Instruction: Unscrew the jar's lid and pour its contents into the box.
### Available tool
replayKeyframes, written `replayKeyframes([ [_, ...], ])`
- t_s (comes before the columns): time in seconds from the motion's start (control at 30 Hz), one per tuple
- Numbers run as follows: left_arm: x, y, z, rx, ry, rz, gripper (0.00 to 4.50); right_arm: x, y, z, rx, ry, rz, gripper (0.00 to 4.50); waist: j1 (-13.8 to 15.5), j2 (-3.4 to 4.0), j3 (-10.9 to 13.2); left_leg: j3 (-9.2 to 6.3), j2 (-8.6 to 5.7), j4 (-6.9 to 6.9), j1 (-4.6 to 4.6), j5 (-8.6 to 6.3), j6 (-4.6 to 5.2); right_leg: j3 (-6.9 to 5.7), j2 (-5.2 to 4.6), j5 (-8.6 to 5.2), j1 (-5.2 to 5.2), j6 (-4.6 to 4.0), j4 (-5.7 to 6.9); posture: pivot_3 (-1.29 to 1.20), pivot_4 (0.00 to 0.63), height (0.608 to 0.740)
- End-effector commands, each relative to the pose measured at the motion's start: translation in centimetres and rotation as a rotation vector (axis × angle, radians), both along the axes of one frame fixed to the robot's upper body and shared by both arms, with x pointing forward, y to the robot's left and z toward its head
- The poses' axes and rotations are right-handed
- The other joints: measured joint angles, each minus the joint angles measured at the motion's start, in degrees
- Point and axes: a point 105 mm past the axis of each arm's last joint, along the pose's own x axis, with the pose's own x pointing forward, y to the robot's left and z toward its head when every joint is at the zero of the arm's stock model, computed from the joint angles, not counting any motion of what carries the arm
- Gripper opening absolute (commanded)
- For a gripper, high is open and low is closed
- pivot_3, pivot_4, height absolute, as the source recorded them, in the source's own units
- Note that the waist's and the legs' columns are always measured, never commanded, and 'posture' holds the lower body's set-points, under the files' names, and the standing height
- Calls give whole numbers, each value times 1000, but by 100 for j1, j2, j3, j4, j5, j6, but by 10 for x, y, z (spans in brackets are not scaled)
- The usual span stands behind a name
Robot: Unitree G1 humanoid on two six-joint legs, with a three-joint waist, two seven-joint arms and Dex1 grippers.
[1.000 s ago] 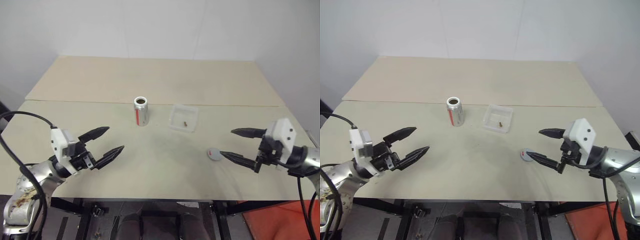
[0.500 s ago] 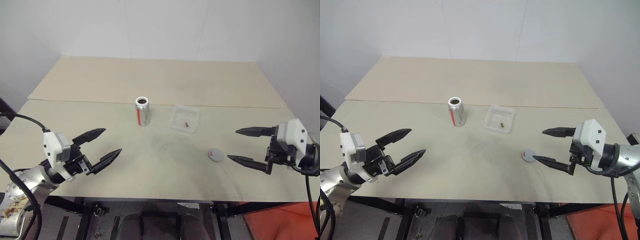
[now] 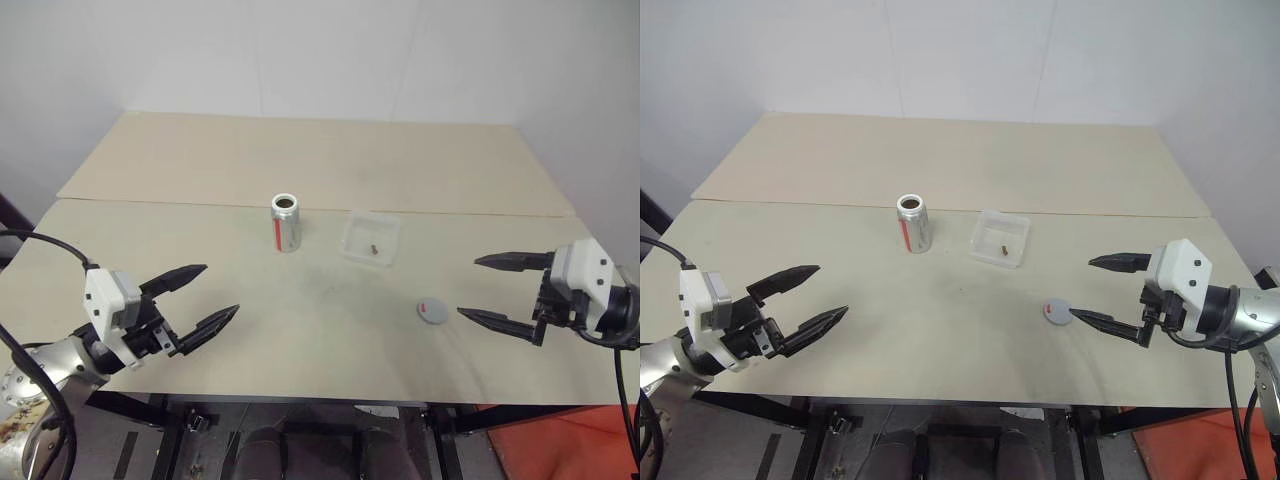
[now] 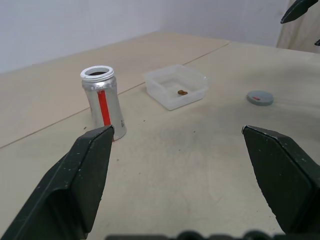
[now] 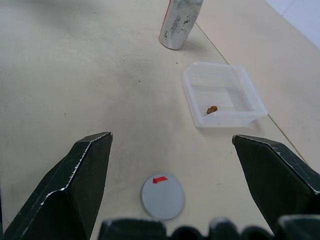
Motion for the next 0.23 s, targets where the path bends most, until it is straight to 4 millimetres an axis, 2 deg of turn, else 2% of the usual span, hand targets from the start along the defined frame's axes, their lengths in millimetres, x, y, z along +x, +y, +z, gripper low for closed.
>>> replayKeyframes([
  [0.03, 2, 3, 7, 24, -24, 0, 4447, 5, 8, 5, -9, 5, -28, 4500, 6, 0, 0, 0, 0, 0, 0, 0, 0, 0, 0, 0, 0, 0, 0, 0, 150, 740],
  [0.13, 6, 7, 5, 35, -2, 17, 4447, 7, 15, -1, -6, 4, -24, 4500, 15, 0, 0, 1, 1, -2, 0, 0, 0, -1, 1, -2, -3, -4, 0, 0, 150, 740],
  [0.23, 8, 7, 8, 47, 14, -1, 4447, 7, 26, 3, 15, -19, 14, 4500, 17, -1, 1, 1, 2, -4, -3, 0, 0, -1, 2, -3, -8, -5, 1, 0, 150, 740],
])
